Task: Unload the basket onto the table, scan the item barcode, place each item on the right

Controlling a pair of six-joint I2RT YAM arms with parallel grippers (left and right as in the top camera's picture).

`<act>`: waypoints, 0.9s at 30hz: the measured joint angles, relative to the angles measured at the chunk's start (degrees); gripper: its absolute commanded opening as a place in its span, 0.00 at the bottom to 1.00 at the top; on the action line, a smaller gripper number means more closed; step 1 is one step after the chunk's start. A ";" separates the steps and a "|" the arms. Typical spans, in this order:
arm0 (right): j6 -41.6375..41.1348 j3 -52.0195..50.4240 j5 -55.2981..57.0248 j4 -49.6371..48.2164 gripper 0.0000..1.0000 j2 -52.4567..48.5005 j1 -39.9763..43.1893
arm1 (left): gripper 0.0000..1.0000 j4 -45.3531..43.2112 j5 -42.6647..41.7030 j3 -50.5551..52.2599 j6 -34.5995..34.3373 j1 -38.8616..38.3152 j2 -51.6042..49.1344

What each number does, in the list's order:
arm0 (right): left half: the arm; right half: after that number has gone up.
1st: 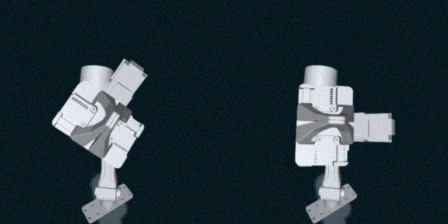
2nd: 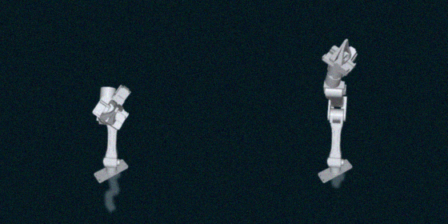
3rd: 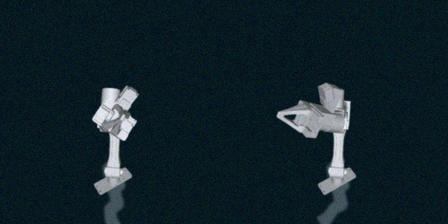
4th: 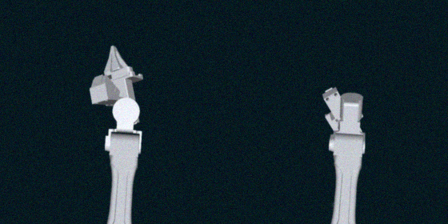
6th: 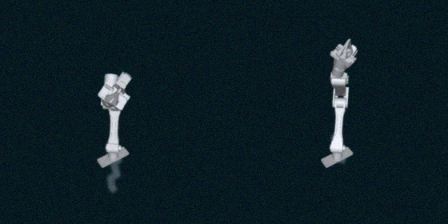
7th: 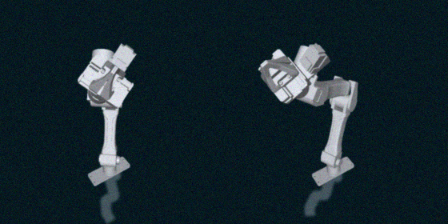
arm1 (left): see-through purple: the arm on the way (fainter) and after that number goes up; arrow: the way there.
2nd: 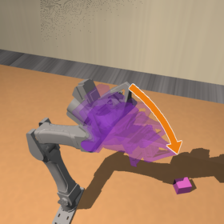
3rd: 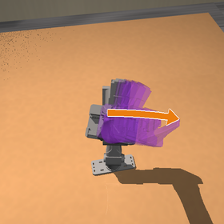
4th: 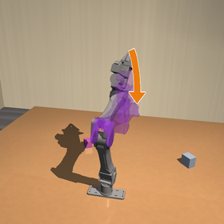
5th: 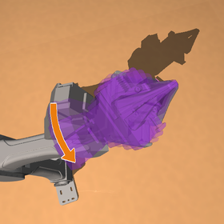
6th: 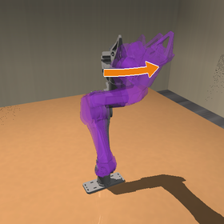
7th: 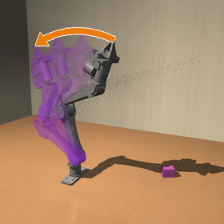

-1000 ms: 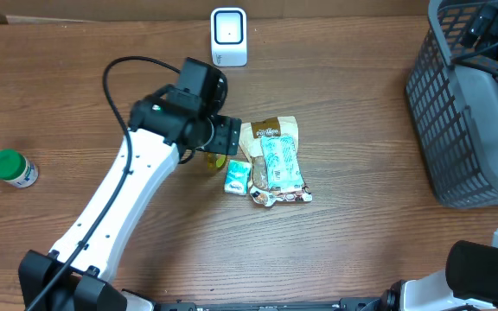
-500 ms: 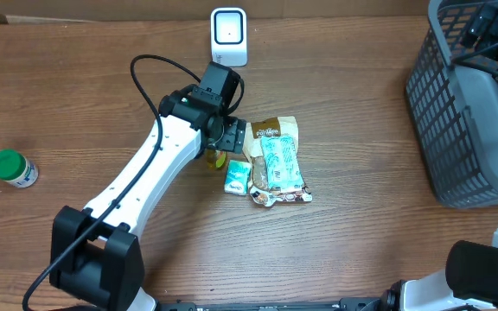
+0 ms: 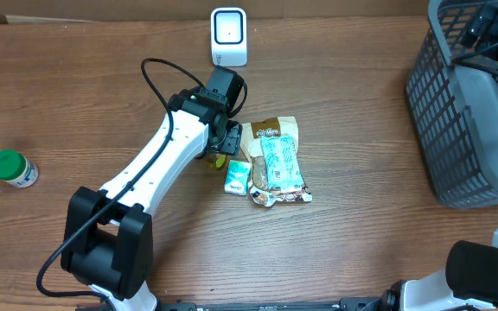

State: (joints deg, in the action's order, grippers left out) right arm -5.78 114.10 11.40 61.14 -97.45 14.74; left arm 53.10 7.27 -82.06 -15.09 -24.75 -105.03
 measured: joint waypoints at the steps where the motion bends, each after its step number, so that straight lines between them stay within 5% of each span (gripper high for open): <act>1: 0.00 0.00 0.00 0.02 1.00 0.00 0.00 | 0.61 0.13 0.09 0.02 -0.04 -0.02 -0.02; 10: -0.04 0.00 0.00 0.04 1.00 0.00 0.00 | 0.50 0.46 0.11 0.02 0.02 -0.02 -0.04; 19: -0.02 0.00 0.00 0.04 1.00 0.00 0.00 | 0.04 1.18 0.31 -0.13 0.00 0.00 -0.04; 27: -0.02 0.00 0.00 0.02 1.00 0.00 0.00 | 0.04 5.42 0.20 -2.75 -0.02 1.95 -0.04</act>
State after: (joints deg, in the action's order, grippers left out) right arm -5.80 114.10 11.40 61.17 -97.45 14.74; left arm 58.52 7.46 -84.82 -15.11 -22.81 -105.08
